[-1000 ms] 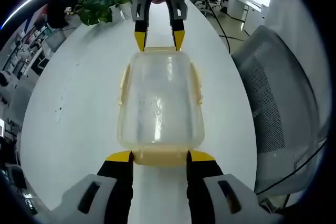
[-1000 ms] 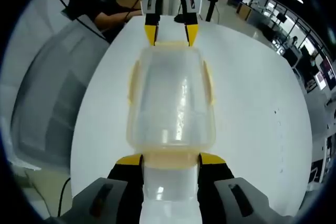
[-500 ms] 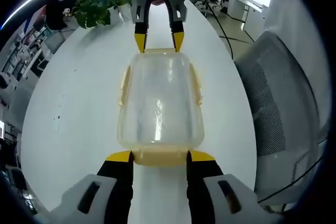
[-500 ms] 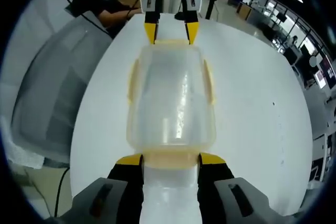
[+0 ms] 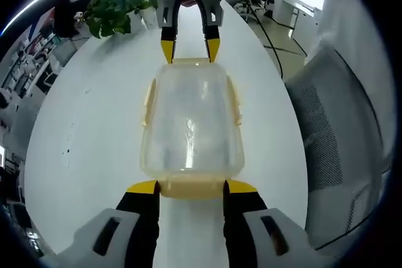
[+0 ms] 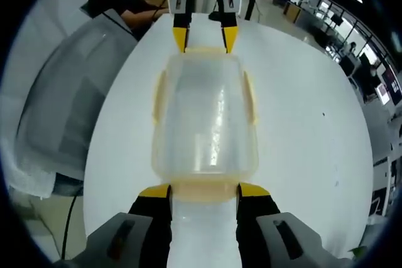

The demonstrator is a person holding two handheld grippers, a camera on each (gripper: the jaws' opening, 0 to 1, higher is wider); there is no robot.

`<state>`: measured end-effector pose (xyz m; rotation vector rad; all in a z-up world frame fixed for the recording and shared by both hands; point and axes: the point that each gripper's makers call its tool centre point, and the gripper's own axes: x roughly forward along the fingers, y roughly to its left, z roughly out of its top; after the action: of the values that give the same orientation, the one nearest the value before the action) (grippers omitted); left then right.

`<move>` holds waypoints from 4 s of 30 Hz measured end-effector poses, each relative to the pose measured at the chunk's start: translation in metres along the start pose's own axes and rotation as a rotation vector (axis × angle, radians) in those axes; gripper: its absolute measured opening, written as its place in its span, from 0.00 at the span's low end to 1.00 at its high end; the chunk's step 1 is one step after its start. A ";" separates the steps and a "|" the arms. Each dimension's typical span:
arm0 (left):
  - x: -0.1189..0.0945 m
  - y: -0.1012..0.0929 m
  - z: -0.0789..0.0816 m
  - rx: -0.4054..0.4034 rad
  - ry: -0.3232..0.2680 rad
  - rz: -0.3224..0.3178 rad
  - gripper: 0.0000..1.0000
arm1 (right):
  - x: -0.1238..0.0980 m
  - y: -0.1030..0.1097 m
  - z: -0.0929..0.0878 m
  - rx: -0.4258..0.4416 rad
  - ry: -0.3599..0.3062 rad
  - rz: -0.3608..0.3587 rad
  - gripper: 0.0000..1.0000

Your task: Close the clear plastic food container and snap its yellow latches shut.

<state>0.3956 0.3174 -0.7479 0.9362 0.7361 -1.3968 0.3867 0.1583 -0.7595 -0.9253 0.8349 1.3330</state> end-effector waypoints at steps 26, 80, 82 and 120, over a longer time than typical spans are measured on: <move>0.025 0.001 0.028 -0.023 -0.010 -0.011 0.38 | -0.010 -0.001 -0.036 -0.005 0.021 0.026 0.38; 0.045 0.002 0.023 -0.046 -0.012 -0.046 0.39 | 0.002 -0.001 -0.047 0.036 0.013 0.059 0.39; 0.046 0.002 0.022 -0.027 -0.013 -0.040 0.40 | 0.003 -0.001 -0.049 0.033 0.013 0.057 0.40; 0.038 0.004 0.031 -1.027 -0.111 0.221 0.30 | -0.004 -0.010 -0.041 1.129 -0.152 -0.141 0.33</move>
<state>0.3992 0.2713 -0.7664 0.1151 1.0630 -0.6932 0.3972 0.1189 -0.7725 0.0160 1.1656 0.6023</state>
